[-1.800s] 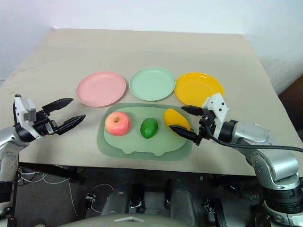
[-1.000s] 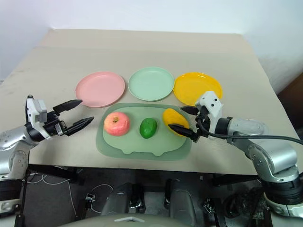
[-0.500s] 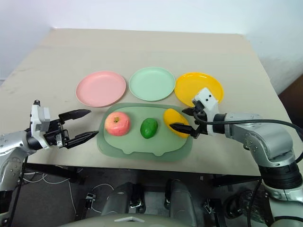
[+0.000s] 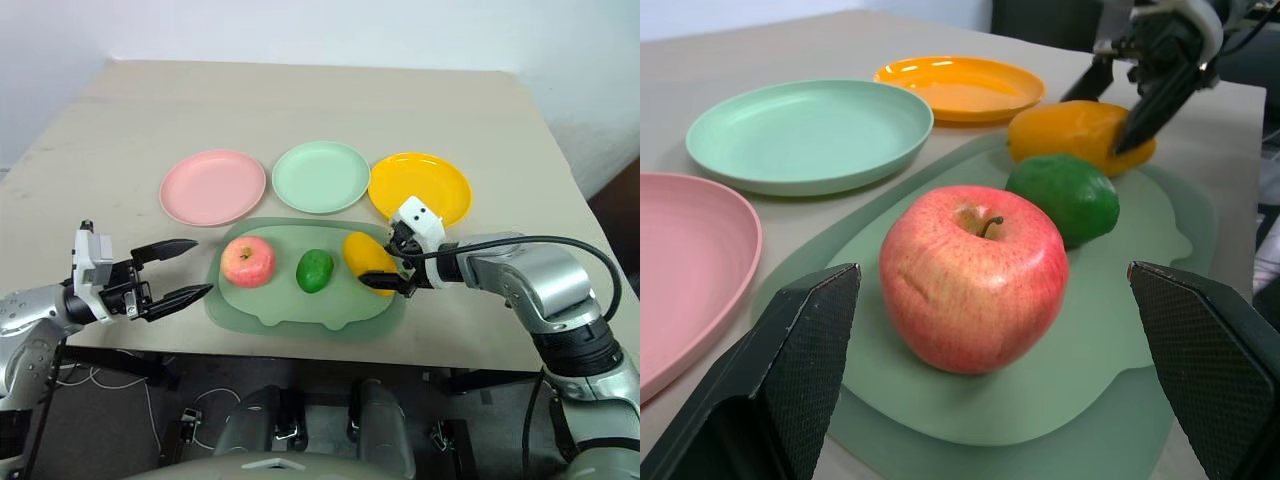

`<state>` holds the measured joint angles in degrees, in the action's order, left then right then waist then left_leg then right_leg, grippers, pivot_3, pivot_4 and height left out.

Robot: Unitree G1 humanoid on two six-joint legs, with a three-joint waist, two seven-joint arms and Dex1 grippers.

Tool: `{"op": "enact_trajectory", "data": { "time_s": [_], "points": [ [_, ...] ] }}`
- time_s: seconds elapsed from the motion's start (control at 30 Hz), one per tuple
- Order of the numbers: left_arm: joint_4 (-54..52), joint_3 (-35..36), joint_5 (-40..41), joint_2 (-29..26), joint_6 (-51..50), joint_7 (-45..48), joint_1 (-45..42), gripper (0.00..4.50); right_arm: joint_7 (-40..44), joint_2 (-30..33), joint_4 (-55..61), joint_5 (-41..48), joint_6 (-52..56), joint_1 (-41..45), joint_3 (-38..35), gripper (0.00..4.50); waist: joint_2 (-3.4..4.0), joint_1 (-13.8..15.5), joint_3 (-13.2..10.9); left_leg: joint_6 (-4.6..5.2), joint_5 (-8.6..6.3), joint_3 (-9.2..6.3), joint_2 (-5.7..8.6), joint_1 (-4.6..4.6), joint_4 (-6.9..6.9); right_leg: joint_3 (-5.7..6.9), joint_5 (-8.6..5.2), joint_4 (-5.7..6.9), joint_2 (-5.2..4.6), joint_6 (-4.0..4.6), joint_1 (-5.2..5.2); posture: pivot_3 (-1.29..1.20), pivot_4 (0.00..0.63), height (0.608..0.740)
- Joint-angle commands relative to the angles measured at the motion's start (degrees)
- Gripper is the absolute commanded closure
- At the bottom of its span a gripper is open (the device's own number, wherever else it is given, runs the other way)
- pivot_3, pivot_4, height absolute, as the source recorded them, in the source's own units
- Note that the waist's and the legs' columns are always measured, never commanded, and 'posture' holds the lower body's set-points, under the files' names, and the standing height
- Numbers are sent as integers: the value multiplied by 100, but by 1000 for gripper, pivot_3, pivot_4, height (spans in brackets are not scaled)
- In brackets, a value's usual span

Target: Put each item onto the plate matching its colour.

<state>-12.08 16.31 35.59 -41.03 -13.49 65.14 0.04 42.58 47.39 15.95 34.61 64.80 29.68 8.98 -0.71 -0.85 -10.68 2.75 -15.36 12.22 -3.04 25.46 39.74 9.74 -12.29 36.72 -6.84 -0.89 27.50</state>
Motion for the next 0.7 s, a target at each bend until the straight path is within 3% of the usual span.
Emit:
{"op": "enact_trajectory", "data": {
  "time_s": [0.03,0.23,0.5,0.7],
  "points": [
    [-160,-2,14,-7,54,-27,-46,14,15,9,-31,-178,-17,179,65,0,0,2,0,0,0,0,0,0,0,0,0,0,0,0,0,0,150,696],
    [-160,32,-3,-25,91,-61,-21,0,172,59,180,-116,-52,157,-133,1471,0,1,0,0,0,0,0,2,-1,0,0,0,0,0,1,0,150,696],
    [-226,118,42,-77,33,-147,-27,0,45,43,-411,-112,-263,663,-1025,1476,3,-4,-2,0,0,1,0,2,-1,0,-1,-1,0,-3,2,0,150,696],
    [-312,147,60,-79,2,-212,5,0,-348,-312,-2153,-1014,-939,1530,-636,1476,4,-32,-2,-2,1,6,0,3,-5,-1,1,2,2,1,8,0,150,696]
  ]
}}
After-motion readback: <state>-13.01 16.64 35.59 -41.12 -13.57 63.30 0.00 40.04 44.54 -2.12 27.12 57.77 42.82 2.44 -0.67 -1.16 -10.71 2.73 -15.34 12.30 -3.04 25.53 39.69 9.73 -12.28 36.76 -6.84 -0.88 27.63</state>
